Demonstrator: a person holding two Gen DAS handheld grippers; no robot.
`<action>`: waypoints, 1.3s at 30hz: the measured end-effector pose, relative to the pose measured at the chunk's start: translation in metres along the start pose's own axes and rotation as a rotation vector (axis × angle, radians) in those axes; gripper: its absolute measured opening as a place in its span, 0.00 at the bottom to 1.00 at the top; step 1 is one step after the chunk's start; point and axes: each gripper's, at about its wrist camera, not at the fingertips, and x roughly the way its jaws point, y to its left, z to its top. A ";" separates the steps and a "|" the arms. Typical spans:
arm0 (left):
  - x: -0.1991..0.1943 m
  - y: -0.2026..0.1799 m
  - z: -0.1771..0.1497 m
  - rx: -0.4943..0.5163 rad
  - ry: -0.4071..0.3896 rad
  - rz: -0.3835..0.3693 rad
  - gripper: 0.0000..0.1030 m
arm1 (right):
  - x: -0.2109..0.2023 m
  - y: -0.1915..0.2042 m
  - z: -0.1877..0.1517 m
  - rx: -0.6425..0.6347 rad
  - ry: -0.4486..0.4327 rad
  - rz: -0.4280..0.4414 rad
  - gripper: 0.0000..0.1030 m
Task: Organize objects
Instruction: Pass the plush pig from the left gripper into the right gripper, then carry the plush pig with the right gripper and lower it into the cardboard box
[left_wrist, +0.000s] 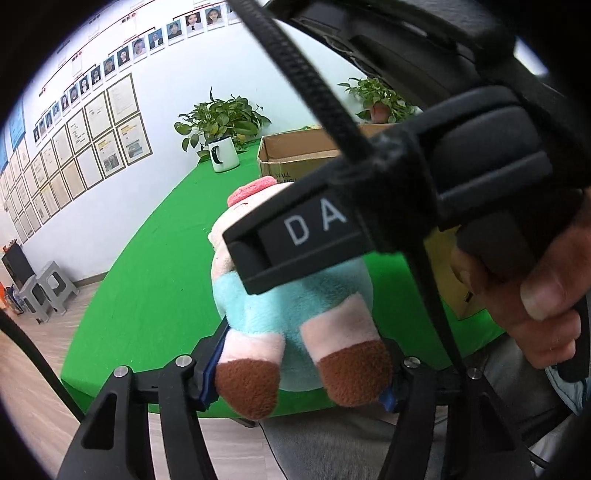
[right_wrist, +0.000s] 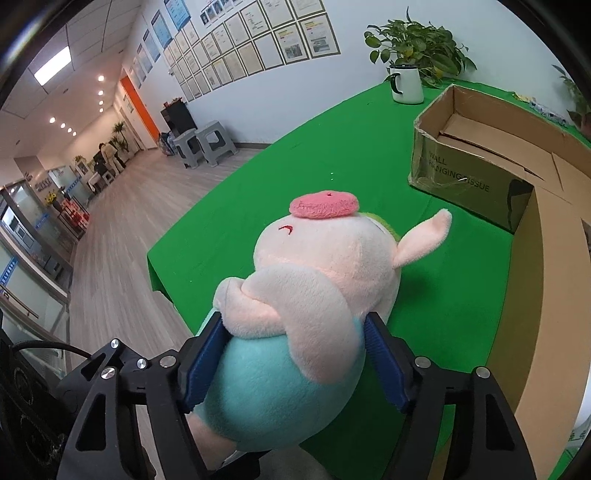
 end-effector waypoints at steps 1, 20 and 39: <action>0.000 -0.001 0.001 0.000 0.003 0.004 0.60 | -0.002 -0.001 -0.001 0.002 -0.005 0.005 0.65; -0.031 -0.037 0.084 0.108 -0.216 0.178 0.56 | -0.097 -0.011 0.019 -0.001 -0.278 0.122 0.58; -0.010 -0.052 0.261 0.163 -0.557 -0.030 0.56 | -0.296 -0.077 0.123 -0.073 -0.583 -0.189 0.57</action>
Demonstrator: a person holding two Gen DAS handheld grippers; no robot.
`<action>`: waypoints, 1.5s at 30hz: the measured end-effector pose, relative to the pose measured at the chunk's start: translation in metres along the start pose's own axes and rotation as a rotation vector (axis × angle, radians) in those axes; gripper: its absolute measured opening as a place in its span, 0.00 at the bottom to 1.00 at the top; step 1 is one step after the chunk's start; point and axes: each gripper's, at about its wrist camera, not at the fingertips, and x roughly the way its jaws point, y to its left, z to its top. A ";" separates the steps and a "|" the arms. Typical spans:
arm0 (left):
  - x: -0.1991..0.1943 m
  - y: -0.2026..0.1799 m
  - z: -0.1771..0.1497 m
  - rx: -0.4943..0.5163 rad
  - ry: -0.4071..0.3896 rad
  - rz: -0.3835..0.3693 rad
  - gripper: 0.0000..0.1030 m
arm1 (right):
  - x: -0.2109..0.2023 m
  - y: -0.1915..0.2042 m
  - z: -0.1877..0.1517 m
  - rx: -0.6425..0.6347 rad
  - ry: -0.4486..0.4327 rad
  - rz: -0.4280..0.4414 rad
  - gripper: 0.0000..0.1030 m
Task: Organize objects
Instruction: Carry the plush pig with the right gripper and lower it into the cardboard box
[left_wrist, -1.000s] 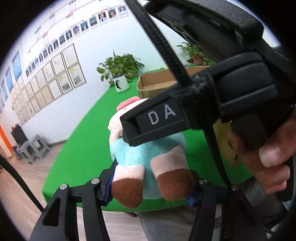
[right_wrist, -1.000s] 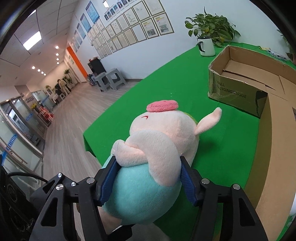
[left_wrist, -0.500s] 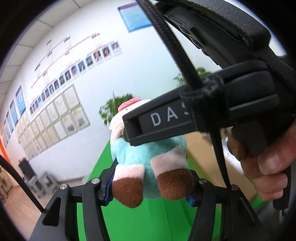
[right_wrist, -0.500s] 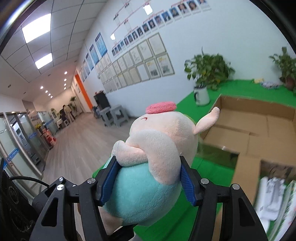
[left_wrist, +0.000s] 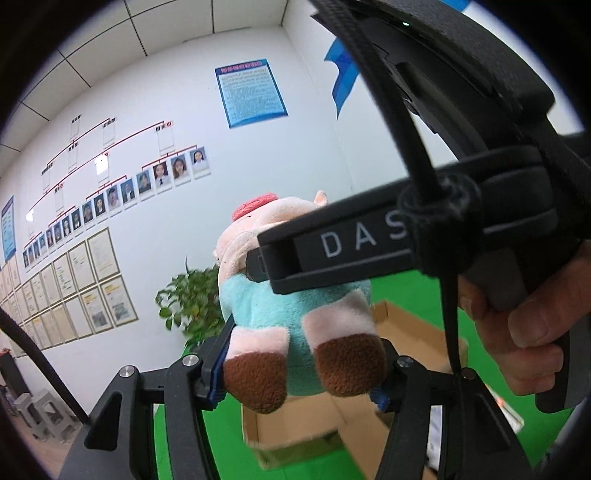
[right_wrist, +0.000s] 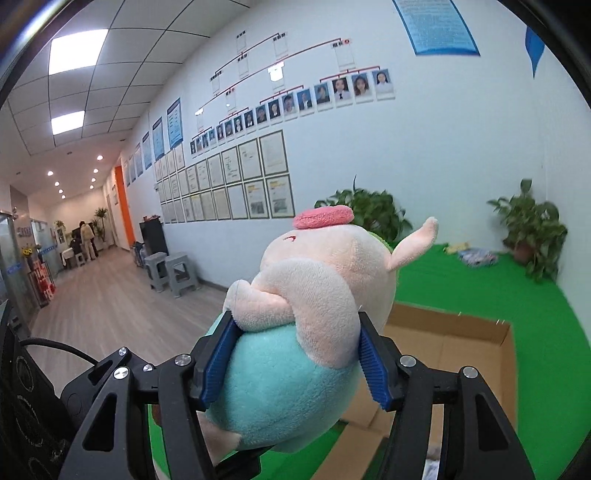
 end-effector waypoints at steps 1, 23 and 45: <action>-0.002 0.015 -0.002 -0.005 -0.004 -0.002 0.56 | -0.003 -0.006 0.013 -0.011 -0.009 -0.007 0.57; 0.135 0.109 -0.096 -0.113 0.338 0.001 0.54 | 0.233 -0.098 0.062 0.036 0.189 0.157 0.55; 0.170 0.088 -0.192 -0.147 0.668 -0.018 0.60 | 0.390 -0.137 -0.131 0.181 0.611 0.199 0.58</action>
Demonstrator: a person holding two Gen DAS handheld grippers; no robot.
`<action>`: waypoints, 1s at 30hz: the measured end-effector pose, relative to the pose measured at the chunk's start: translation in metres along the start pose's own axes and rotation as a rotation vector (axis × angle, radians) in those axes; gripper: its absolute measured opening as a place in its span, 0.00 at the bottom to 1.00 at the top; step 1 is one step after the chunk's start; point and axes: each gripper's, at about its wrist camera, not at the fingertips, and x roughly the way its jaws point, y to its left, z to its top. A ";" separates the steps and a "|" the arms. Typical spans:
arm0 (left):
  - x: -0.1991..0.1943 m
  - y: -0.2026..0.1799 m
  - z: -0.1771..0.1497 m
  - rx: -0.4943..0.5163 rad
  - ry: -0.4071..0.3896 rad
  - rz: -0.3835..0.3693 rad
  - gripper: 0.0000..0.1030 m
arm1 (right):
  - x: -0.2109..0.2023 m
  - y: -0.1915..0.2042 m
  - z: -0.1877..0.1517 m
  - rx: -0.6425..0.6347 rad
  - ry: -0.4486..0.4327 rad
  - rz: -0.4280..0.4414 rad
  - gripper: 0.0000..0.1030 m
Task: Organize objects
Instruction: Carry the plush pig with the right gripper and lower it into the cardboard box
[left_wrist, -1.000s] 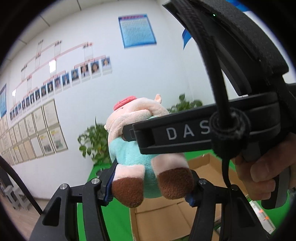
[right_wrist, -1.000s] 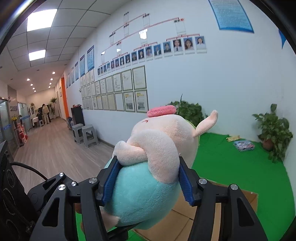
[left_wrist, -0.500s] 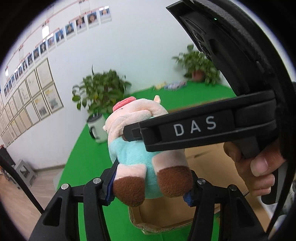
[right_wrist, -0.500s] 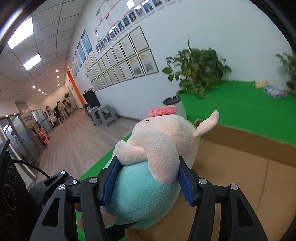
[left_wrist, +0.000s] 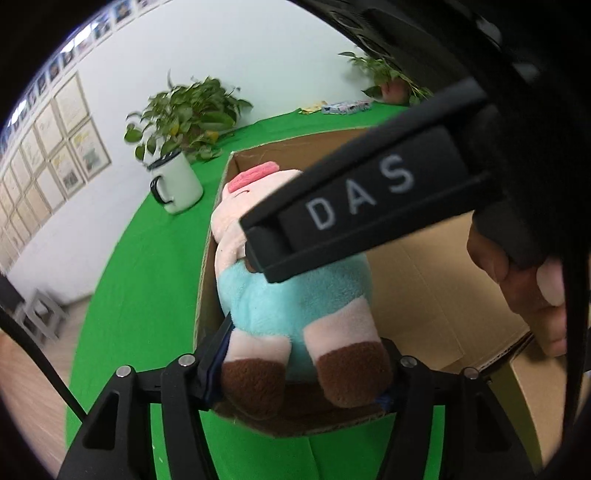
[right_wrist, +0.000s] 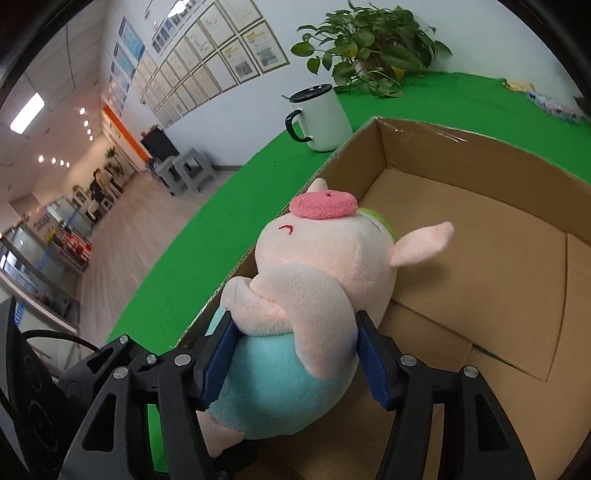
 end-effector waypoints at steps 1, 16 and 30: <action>-0.002 0.003 -0.001 -0.016 0.005 -0.012 0.60 | 0.003 0.004 0.000 -0.018 0.009 -0.010 0.59; -0.036 0.052 -0.025 -0.233 -0.038 -0.154 0.72 | 0.004 0.013 0.016 0.041 0.066 -0.012 0.78; -0.024 0.044 -0.030 -0.311 0.009 -0.221 0.67 | 0.015 0.015 0.003 0.188 0.152 -0.017 0.71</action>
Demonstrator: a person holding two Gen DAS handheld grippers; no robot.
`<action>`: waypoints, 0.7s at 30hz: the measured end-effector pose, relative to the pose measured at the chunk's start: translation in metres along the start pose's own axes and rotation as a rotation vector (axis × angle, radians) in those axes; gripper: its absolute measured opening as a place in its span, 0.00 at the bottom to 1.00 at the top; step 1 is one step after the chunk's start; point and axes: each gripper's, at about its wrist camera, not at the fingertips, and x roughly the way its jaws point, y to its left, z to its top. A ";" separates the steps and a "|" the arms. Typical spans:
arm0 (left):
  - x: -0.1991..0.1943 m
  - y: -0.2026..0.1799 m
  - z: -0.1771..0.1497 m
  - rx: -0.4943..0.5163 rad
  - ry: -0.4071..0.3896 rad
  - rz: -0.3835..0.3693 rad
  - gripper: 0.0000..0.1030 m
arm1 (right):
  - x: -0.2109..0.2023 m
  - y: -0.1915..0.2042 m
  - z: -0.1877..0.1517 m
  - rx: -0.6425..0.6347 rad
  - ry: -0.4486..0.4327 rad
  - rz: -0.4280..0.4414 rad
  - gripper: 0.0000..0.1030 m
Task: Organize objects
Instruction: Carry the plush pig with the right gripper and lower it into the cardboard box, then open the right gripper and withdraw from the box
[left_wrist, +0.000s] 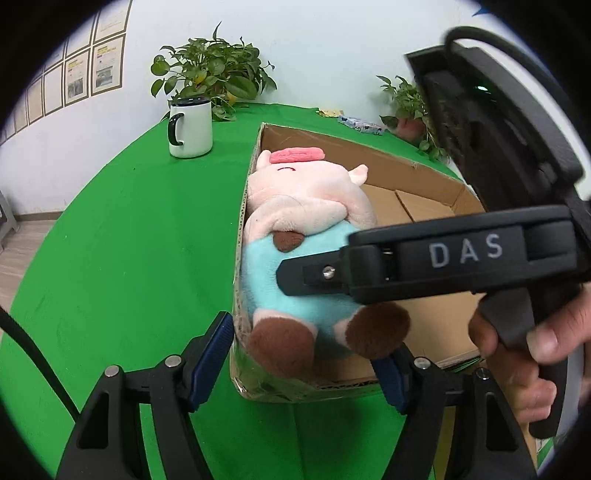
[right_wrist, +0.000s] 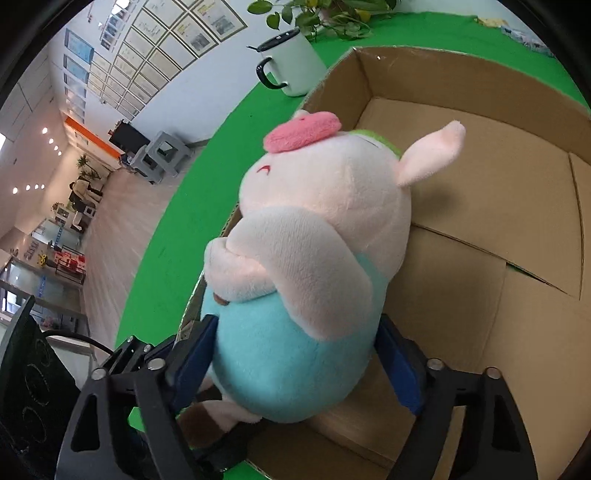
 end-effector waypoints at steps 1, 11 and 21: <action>-0.003 0.000 0.000 -0.005 0.000 -0.006 0.65 | -0.002 0.002 0.000 -0.002 -0.013 0.003 0.66; -0.009 -0.012 -0.010 -0.017 0.009 0.008 0.64 | -0.004 -0.015 -0.001 0.136 -0.045 0.080 0.84; -0.063 -0.036 -0.022 0.042 -0.113 0.081 0.63 | -0.116 0.028 -0.075 0.004 -0.301 -0.173 0.99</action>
